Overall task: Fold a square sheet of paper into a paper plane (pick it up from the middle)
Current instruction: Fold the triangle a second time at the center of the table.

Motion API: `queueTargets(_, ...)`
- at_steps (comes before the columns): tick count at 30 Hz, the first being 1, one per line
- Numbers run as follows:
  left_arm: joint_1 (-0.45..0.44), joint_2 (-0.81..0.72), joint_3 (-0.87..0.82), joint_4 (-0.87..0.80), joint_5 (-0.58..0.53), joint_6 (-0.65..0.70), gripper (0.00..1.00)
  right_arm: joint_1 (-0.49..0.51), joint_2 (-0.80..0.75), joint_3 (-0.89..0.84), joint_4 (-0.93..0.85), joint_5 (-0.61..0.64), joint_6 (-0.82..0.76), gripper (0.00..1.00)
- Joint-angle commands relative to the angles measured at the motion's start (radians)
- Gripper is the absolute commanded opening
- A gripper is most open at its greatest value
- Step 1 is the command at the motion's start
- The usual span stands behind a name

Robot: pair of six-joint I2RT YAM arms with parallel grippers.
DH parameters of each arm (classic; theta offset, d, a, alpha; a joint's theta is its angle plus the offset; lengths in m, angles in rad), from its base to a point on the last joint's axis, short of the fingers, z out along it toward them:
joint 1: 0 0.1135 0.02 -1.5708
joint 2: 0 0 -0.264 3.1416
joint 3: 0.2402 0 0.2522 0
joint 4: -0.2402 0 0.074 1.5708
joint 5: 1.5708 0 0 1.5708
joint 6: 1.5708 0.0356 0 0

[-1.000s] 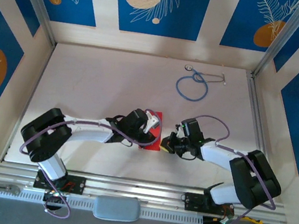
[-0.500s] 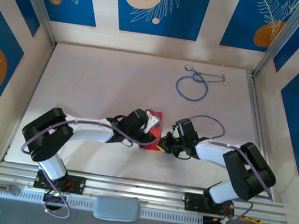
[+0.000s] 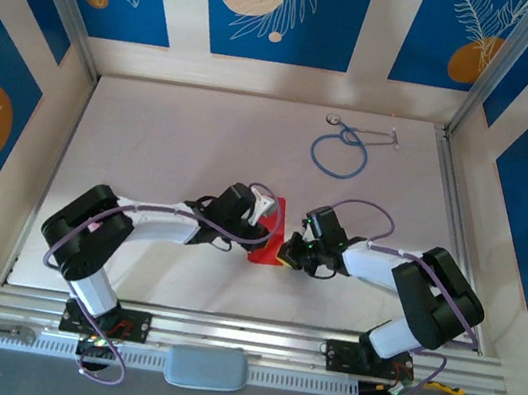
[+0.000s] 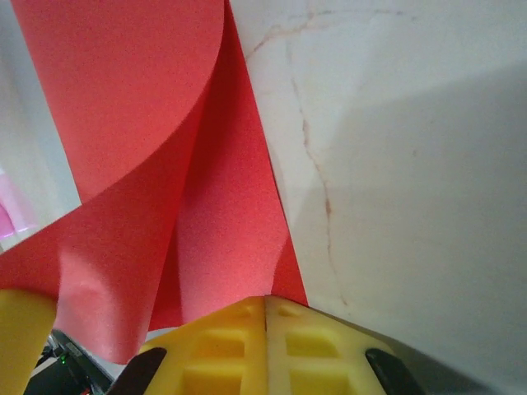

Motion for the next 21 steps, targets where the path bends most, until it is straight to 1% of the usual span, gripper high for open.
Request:
queueTargets(1, 0.024, 0.02, 0.0, 0.01, 0.035, -0.009, 0.0, 0.002, 0.021, 0.009, -0.149, 0.084, -0.038, 0.0)
queueTargets(8, 0.047, 0.038, 0.0, -0.001, 0.018, 0.013, 0.0, 0.002, 0.011, 0.022, -0.164, 0.085, -0.046, 0.0)
queueTargets(21, 0.053, 0.073, 0.032, -0.052, -0.052, 0.058, 0.0, 0.001, 0.01, 0.026, -0.17, 0.083, -0.048, 0.0)
